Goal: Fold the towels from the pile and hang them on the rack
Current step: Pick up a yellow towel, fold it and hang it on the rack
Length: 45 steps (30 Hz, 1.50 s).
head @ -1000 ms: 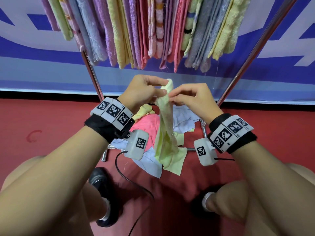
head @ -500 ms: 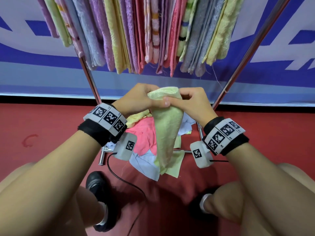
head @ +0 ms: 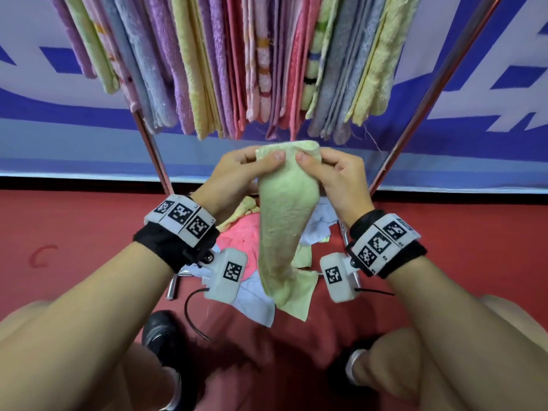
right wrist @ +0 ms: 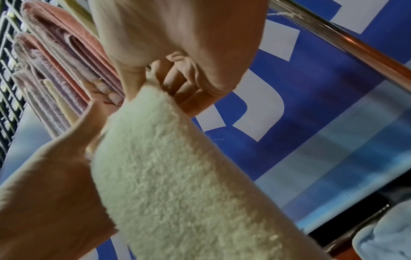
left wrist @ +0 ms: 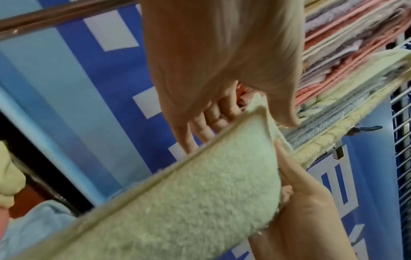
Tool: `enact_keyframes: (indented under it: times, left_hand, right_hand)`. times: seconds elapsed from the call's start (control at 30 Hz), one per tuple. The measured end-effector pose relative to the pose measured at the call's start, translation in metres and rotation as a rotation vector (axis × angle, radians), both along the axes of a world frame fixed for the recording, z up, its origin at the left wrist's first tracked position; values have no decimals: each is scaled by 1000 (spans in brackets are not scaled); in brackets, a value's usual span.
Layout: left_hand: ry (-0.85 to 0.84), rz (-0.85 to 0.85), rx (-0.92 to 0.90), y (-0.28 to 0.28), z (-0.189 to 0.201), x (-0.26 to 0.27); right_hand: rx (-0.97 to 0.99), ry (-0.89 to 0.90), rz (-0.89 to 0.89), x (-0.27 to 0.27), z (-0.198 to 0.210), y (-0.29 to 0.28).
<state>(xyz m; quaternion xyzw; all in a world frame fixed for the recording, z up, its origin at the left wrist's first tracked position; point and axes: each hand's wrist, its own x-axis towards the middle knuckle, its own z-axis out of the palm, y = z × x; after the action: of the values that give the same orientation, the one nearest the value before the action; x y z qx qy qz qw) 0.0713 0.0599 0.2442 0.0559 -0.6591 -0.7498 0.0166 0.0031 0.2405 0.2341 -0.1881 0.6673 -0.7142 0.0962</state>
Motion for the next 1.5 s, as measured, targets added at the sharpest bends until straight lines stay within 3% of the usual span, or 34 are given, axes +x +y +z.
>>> enact_keyframes:
  times: [0.1,0.23,0.3,0.37,0.43,0.5,0.6,0.77,0.87,1.1,1.33,1.5]
  left_hand:
    - [-125,-131,-80,12,-9,1]
    - [-102,11,-237,9,-7,-3]
    - [-38,79,-225,5,-3,-6]
    - [24,121,-210,2,1,-8]
    - [60,164,-231,-1,7,-7]
    - [79,238,-256,-4,9,-7]
    - [28,322,-256,-5,3,-6]
    - [-34,193,-411,9,-18,3]
    - [-52,213,-383,10,-28,1]
    - [-134,122,-71,11,-27,0]
    - [-133,25,-158,20,-19,6]
    - [-77,175,-151,17,-12,4]
  right_hand:
    - [-28,-47,-78,0,-1,-3]
    - [-108,-211,-162,-7,-8,-3]
    - [-192,-354,-15,-1,-12,-5]
    - [-122,-429,206,8,-17,-9]
    - [60,-369,259,13,-21,-12]
    - [138,-261,134,13,-18,-13]
    - [49,-223,27,9,-12,-8]
    - [-20,-200,-89,5,-9,-9]
    - [-117,-263,-42,10,-9,-10]
    - [-271,-445,-4,15,3,-6]
    - [-261,-536,-87,-1,-3,7]
    - [-262,-724,188,19,-11,-2]
